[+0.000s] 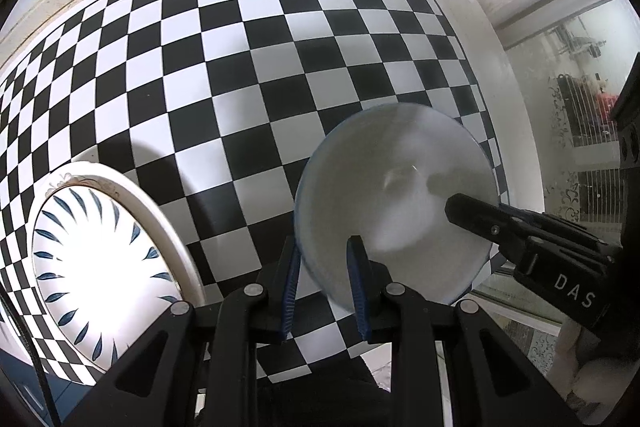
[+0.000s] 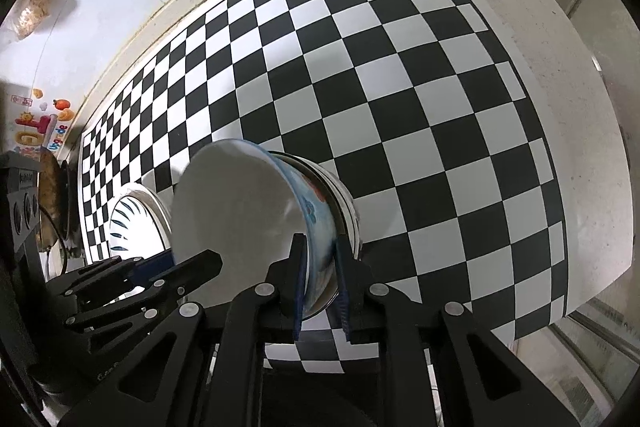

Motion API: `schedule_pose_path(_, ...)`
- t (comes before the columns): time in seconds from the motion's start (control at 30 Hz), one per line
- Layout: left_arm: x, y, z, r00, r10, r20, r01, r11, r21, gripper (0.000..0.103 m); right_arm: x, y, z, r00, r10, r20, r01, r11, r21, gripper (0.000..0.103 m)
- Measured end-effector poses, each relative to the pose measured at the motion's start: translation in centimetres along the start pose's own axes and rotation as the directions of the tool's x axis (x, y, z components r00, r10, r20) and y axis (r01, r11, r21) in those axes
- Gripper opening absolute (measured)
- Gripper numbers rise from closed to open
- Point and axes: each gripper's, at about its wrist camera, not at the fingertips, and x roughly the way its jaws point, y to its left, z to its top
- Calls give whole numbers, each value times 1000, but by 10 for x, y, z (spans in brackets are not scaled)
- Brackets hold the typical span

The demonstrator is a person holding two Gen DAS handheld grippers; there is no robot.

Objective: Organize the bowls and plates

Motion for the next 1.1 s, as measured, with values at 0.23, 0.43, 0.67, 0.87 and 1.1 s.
schedule_pose_path(0.23,-32,1,-17,997,37,62,-39,999,24,21,-19,9,-17,999,-39,38,40,998,-37,21)
schedule_pose_path(0.43,-72,-1,-51,989,61,135,-71,995,69,22,-53,33,-49,991,-75,111,87,990,-110,21)
schedule_pose_path(0.67,-103,5,-93,981,75,177,-88,994,68,22,-95,66,-99,976,-98,193,133,975,-178,32)
schedule_pose_path(0.87,-129,3,-118,969,90,231,-111,991,79,22,-121,83,-132,966,-98,239,149,967,-206,40)
schedule_pose_path(1.1,-145,-2,-137,963,83,258,-112,989,99,22,-144,90,-157,957,-98,272,158,965,-208,48)
